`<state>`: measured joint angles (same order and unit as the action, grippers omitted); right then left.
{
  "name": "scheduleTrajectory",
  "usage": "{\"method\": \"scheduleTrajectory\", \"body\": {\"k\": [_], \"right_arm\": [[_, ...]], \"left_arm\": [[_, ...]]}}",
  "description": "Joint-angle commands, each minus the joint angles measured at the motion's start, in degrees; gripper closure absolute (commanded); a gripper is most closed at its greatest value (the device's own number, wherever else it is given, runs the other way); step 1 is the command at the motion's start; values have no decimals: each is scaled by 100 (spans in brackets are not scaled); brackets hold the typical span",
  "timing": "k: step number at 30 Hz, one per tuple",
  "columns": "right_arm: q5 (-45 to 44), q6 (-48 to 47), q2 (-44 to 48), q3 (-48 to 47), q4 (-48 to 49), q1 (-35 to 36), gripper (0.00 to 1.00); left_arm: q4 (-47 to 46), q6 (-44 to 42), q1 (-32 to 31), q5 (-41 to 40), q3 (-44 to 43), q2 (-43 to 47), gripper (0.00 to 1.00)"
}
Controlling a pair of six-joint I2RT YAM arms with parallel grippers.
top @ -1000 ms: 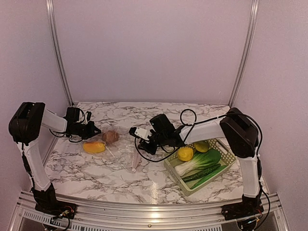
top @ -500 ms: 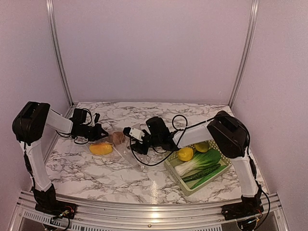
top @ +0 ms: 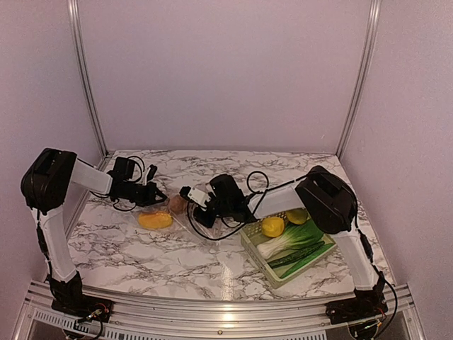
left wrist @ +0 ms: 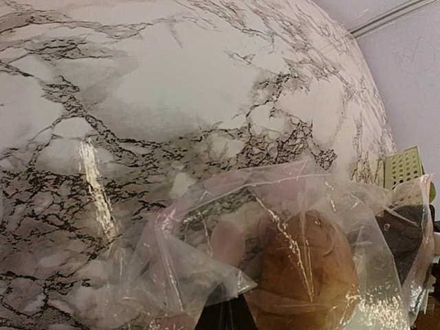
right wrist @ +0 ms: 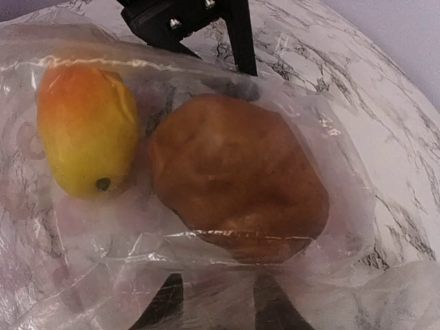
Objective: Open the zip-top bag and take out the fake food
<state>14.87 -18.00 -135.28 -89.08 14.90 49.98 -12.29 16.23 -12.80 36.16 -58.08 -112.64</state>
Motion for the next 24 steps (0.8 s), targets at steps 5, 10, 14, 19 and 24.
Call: {"method": "scheduleTrajectory", "body": {"k": [5,10,14,19,24], "right_arm": [[677,481,245,563,1055,53,48],[1072,379,702,1013,1546,64,42],[1080,295,888,1143,1657,62,40],[932,278,676,821,1294,65,32],[873,182,293,325,707,65,25]], "left_arm": [[1130,-912,-398,29,-494,-280,100],[1165,-1053,-474,29,-469,-224,100],[1587,-1370,-599,-39,-603,-257,100],[1544,-1361,-635,16,-569,-233,100],[1459,-1333,-635,109,-516,-169,100]]}}
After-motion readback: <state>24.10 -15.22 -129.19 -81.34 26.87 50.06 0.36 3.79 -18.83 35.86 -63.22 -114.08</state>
